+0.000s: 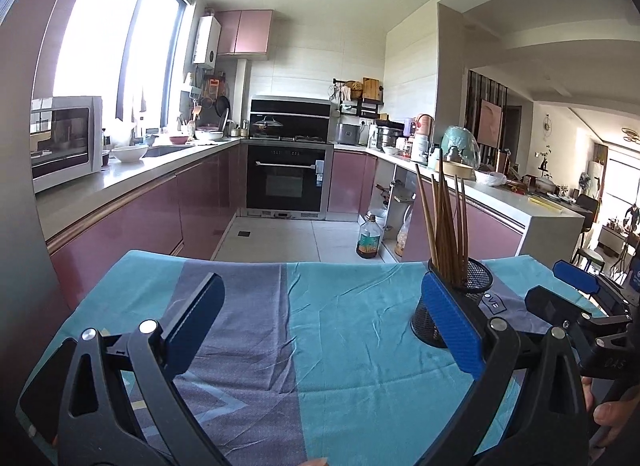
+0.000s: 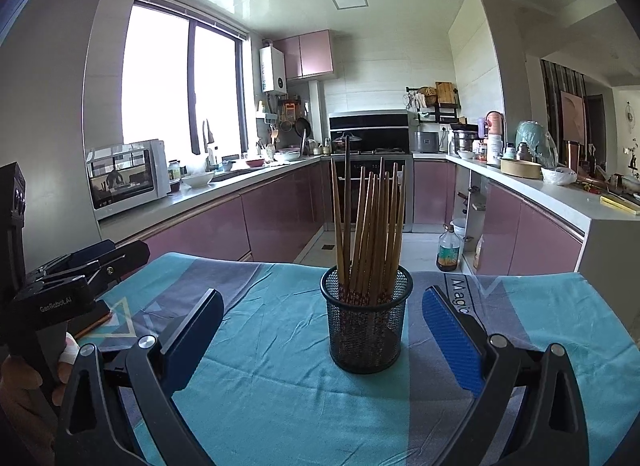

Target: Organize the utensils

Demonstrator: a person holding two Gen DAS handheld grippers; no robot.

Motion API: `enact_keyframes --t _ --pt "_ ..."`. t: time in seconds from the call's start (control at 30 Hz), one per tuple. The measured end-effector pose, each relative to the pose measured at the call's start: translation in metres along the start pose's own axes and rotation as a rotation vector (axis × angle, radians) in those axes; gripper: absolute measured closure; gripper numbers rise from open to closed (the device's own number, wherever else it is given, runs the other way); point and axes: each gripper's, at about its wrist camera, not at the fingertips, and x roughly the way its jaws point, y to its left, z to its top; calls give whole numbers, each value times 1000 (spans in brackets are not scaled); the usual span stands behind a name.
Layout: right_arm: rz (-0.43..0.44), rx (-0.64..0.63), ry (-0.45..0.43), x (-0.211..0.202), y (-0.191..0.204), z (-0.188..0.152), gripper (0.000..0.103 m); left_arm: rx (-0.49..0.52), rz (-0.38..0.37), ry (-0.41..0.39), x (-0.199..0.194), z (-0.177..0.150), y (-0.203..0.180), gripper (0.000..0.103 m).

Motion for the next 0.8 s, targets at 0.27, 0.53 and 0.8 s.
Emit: enact_keyframes --t 0.27,0.53,0.8 --pt "-2 5 -19 -7 2 1 7 11 -8 -14 -13 -2 -6 6" --pt "-13 16 -26 -10 1 -2 7 9 -11 -33 -18 -1 -6 6" --pt "-23 21 -51 -14 1 -2 7 9 -6 -54 -21 -4 -8 6"
